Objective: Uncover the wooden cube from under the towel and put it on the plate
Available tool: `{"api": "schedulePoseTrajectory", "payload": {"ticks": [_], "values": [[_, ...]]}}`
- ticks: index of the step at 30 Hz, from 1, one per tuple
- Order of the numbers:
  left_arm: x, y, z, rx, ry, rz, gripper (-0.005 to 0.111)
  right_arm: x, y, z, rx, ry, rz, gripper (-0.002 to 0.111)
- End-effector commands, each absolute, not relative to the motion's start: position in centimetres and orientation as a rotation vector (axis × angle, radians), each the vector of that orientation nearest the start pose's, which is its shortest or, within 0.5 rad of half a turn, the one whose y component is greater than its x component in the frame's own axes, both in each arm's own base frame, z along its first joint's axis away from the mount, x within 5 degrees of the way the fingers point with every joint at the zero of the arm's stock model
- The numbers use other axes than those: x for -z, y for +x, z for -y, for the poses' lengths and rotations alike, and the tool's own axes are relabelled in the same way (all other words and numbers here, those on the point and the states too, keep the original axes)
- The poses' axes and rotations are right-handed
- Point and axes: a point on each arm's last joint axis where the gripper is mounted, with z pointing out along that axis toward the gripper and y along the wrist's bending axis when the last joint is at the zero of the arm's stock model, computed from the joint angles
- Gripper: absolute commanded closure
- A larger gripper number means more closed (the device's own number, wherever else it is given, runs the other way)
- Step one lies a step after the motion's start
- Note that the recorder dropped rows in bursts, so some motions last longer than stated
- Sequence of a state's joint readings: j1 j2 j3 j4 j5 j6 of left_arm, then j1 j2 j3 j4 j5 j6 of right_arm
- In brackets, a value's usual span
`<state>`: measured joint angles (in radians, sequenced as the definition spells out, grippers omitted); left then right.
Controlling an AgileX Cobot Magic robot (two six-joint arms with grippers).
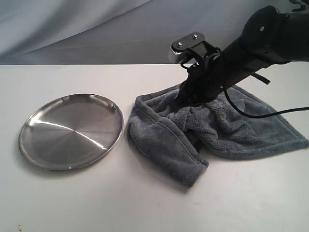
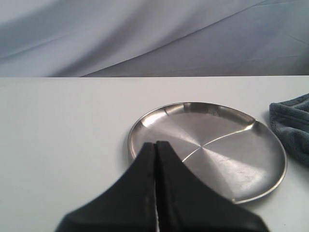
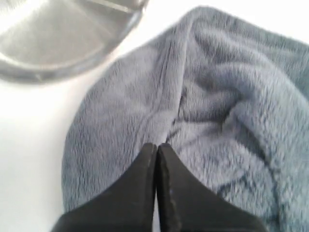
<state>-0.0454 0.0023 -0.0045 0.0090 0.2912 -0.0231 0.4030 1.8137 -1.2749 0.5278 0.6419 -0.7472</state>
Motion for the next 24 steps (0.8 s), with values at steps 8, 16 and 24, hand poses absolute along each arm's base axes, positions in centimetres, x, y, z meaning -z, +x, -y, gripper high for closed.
{"api": "schedulePoseTrajectory", "payload": {"ticks": [8, 16, 24], "values": [[-18.7, 5.5, 0.3, 0.048, 0.027, -1.768, 0.107, -25.6, 38.2, -17.5, -0.262, -0.557, -2.021, 0.108], [-18.7, 5.5, 0.3, 0.048, 0.027, -1.768, 0.107, -26.1, 39.4, -15.4, -0.227, -0.330, -1.960, 0.108], [-18.7, 5.5, 0.3, 0.048, 0.027, -1.768, 0.107, -23.3, 39.7, -10.4, -0.157, -0.215, -2.064, 0.108]]}}
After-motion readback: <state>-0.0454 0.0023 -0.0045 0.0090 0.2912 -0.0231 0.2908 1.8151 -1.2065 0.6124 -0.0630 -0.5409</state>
